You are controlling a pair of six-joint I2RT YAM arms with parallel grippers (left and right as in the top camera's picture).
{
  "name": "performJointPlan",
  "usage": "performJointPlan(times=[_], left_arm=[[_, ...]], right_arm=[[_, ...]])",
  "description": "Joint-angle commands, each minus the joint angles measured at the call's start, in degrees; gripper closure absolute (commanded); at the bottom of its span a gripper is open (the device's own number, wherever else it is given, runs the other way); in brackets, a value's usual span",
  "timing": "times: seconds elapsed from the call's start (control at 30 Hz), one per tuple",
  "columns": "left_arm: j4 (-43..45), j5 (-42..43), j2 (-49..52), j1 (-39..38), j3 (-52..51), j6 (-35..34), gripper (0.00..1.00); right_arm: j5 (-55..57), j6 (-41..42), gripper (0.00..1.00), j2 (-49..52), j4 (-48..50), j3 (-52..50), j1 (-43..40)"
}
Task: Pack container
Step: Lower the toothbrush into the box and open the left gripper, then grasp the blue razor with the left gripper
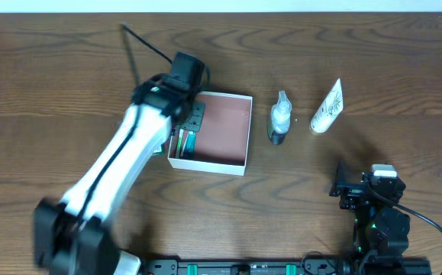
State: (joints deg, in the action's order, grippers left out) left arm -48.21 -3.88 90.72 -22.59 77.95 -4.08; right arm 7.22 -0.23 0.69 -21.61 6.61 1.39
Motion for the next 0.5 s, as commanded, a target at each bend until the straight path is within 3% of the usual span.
performJointPlan(times=[0.0, 0.1, 0.27, 0.47], left_arm=[[-1.66, -2.40, -6.71, 1.53, 1.95, -0.70, 0.47], [-3.69, -6.45, -8.81, 5.14, 1.86, 0.68, 0.46], [-4.57, -6.29, -5.97, 15.67, -0.55, 3.23, 0.43], [-4.11, 3.26, 4.59, 25.70, -1.55, 8.90, 0.43]], right_arm=[[-0.20, 1.03, 0.01, -0.31, -0.04, -0.15, -0.35], [-0.17, 1.03, 0.01, -0.31, -0.04, -0.15, -0.35], [-0.20, 1.03, 0.01, -0.31, -0.04, -0.15, -0.35], [-0.17, 1.03, 0.01, -0.31, -0.04, -0.15, -0.35]])
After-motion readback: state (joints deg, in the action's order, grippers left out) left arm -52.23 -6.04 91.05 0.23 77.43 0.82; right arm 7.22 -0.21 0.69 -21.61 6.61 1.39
